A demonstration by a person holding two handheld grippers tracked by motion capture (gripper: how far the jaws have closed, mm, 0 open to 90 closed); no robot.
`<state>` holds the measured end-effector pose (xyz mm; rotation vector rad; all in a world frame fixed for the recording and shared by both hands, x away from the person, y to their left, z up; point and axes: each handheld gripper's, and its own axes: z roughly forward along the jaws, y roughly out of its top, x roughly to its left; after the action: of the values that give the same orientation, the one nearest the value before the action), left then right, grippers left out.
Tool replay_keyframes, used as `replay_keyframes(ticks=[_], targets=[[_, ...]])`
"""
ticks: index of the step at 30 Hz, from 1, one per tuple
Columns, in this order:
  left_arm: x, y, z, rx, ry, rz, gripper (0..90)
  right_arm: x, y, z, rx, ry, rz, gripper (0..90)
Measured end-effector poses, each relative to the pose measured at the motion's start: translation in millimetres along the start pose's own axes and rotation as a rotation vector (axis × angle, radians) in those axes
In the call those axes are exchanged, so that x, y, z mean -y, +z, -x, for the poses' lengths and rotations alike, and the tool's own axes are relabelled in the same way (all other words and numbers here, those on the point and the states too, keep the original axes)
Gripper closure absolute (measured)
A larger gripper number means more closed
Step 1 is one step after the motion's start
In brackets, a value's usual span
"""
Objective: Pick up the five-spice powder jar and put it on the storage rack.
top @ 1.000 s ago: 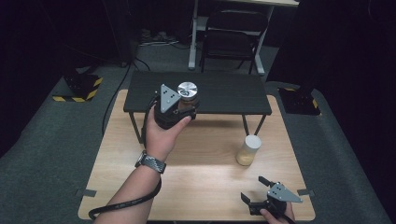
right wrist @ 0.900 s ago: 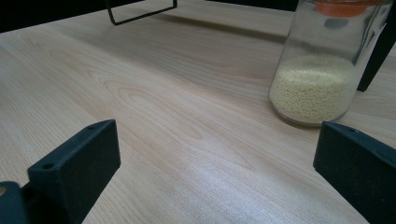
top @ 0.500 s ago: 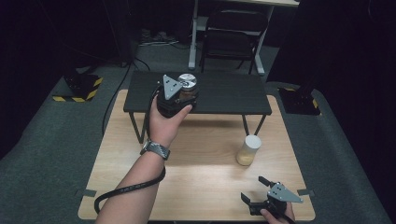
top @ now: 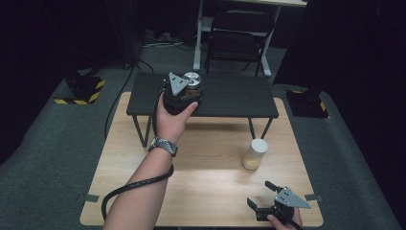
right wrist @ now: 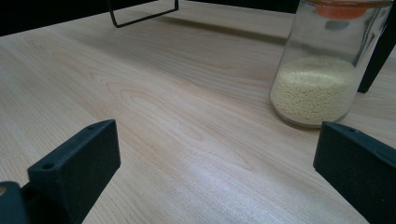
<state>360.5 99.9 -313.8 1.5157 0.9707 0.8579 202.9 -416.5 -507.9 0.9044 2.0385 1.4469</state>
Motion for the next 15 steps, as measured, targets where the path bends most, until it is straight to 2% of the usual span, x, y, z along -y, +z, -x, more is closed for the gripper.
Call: replay_keyframes(ticks=[11,15], targets=[[2.9,5.8,-2.4,-0.014,-0.005,-0.019,30.9,0.0,-0.2,0.2,-0.002,0.002,0.0,0.1],[5.6,6.4,-3.3,-0.012,-0.014,-0.01,30.9,0.2,-0.2,0.1,-0.001,0.001,0.001,0.1]])
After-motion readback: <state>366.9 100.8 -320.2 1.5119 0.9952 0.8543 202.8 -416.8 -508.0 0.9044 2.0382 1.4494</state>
